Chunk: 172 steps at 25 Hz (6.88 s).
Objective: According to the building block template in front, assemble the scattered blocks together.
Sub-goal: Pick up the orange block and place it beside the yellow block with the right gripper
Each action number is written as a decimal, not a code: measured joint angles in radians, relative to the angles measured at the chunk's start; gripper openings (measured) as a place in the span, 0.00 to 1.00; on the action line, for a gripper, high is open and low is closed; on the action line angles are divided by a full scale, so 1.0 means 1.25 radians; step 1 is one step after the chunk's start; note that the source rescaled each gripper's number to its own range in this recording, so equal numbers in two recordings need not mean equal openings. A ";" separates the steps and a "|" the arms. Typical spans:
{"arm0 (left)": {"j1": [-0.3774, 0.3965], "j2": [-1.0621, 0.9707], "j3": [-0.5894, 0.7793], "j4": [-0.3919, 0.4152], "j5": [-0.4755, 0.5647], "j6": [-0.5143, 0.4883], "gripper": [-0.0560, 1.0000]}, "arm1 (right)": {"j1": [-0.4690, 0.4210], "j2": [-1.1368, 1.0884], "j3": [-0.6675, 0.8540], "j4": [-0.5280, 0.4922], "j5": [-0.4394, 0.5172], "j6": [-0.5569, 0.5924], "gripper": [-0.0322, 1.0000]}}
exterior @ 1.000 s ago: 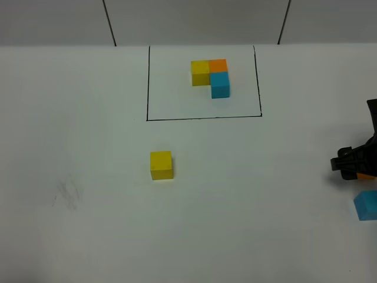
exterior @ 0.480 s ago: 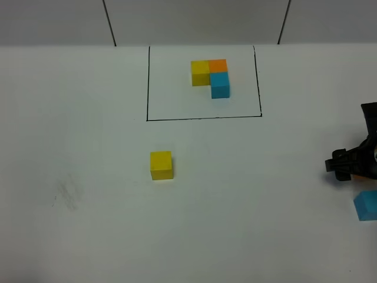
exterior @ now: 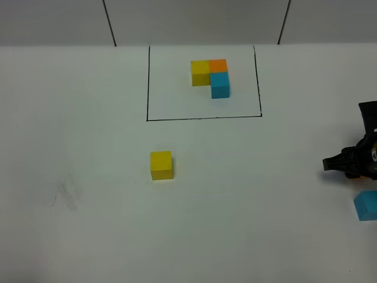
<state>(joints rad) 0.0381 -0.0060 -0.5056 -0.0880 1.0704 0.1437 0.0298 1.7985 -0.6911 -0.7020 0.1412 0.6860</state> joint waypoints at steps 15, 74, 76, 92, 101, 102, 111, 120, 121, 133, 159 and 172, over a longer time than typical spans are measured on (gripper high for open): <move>0.000 0.000 0.000 0.000 0.000 0.000 0.05 | 0.027 -0.066 0.005 -0.004 0.048 -0.027 0.51; 0.000 0.000 0.000 0.000 0.000 -0.001 0.05 | 0.277 -0.298 -0.210 0.714 0.448 -1.531 0.50; 0.000 0.000 0.000 0.000 0.000 -0.001 0.05 | 0.288 -0.260 -0.249 0.714 0.472 -1.532 0.50; 0.000 0.000 0.000 0.000 0.000 -0.001 0.05 | 0.409 -0.019 -0.477 0.706 0.547 -1.532 0.50; 0.000 0.000 0.000 0.000 0.000 -0.001 0.05 | 0.457 0.093 -0.558 0.708 0.544 -1.504 0.50; 0.000 0.000 0.000 0.000 0.000 -0.001 0.05 | 0.459 0.101 -0.561 0.709 0.536 -1.501 0.50; 0.000 0.000 0.000 0.000 0.000 0.000 0.05 | 0.473 0.166 -0.595 0.720 0.489 -1.476 0.50; 0.000 0.000 0.000 0.000 0.000 0.001 0.05 | 0.473 0.188 -0.612 0.723 0.512 -1.490 0.50; 0.000 0.000 0.000 0.000 0.000 0.001 0.05 | 0.473 0.188 -0.612 0.728 0.513 -1.497 0.50; 0.000 0.000 0.000 0.000 0.000 0.001 0.05 | 0.489 0.248 -0.684 0.772 0.542 -1.519 0.50; 0.000 0.000 0.000 0.000 0.000 0.001 0.05 | 0.489 0.302 -0.708 0.782 0.521 -1.491 0.50; 0.000 0.000 0.000 0.000 0.000 0.001 0.05 | 0.489 0.302 -0.708 0.784 0.483 -1.453 0.50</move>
<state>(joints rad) 0.0381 -0.0060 -0.5056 -0.0880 1.0707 0.1449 0.6415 2.1763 -1.5761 0.2783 0.7455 -1.1303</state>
